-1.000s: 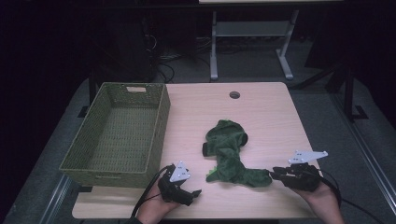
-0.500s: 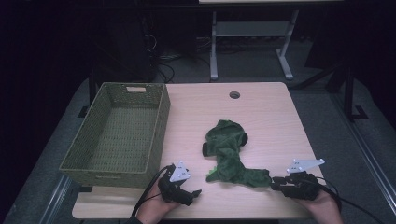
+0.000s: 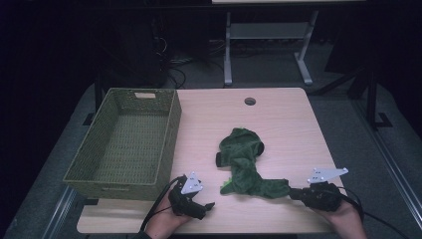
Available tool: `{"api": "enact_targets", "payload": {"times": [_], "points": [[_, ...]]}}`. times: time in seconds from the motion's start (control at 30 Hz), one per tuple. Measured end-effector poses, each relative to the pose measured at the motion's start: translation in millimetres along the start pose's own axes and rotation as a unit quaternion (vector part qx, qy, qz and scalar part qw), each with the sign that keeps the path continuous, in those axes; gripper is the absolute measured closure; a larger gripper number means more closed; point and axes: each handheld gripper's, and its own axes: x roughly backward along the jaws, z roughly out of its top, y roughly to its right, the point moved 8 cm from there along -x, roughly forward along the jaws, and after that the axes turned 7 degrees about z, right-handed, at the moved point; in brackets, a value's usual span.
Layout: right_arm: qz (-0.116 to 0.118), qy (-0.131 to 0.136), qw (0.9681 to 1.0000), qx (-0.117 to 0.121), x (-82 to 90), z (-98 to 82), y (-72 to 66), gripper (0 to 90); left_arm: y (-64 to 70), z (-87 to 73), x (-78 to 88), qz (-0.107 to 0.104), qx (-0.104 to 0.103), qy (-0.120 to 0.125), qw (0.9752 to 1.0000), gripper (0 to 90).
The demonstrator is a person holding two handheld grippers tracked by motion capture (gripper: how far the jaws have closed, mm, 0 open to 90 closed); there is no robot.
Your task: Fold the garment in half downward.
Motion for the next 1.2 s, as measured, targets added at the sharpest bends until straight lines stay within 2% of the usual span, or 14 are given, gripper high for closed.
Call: {"api": "enact_targets", "payload": {"times": [0.23, 0.43, 0.6, 0.83, 0.9, 1.03, 1.2], "points": [[0.017, 0.03, 0.9986, 0.041, 4.1, 25.5, -10.1, 83.7, 0.0, 0.6, -0.6, -0.001, -0.002, -0.001, 1.0, 12.7], [0.044, 0.048, 0.9953, 0.072, 2.2, 50.4, -24.5, 84.3, 0.1, 0.6, -0.6, -0.001, -0.001, -0.001, 1.0, 12.7], [0.065, 0.053, 0.9919, 0.096, -4.0, 68.2, -35.4, 84.9, 0.3, 0.8, -0.8, -0.001, 0.001, 0.0, 1.0, 12.7], [0.088, 0.047, 0.9868, 0.128, -15.4, 91.3, -50.3, 85.0, 0.3, 0.8, -0.8, -0.001, 0.001, 0.0, 1.0, 12.7], [0.097, 0.042, 0.9845, 0.14, -20.9, 97.7, -54.7, 85.0, 0.3, 0.8, -0.7, -0.001, 0.001, 0.0, 1.0, 12.7], [0.109, 0.029, 0.9822, 0.15, -37.1, 108.4, -60.3, 84.9, 0.3, 0.8, -0.8, -0.001, 0.001, 0.001, 1.0, 12.7], [0.12, 0.016, 0.9816, 0.148, -55.3, 117.5, -60.2, 84.3, 0.1, 0.9, -0.9, -0.001, 0.0, 0.001, 1.0, 12.7]]}}
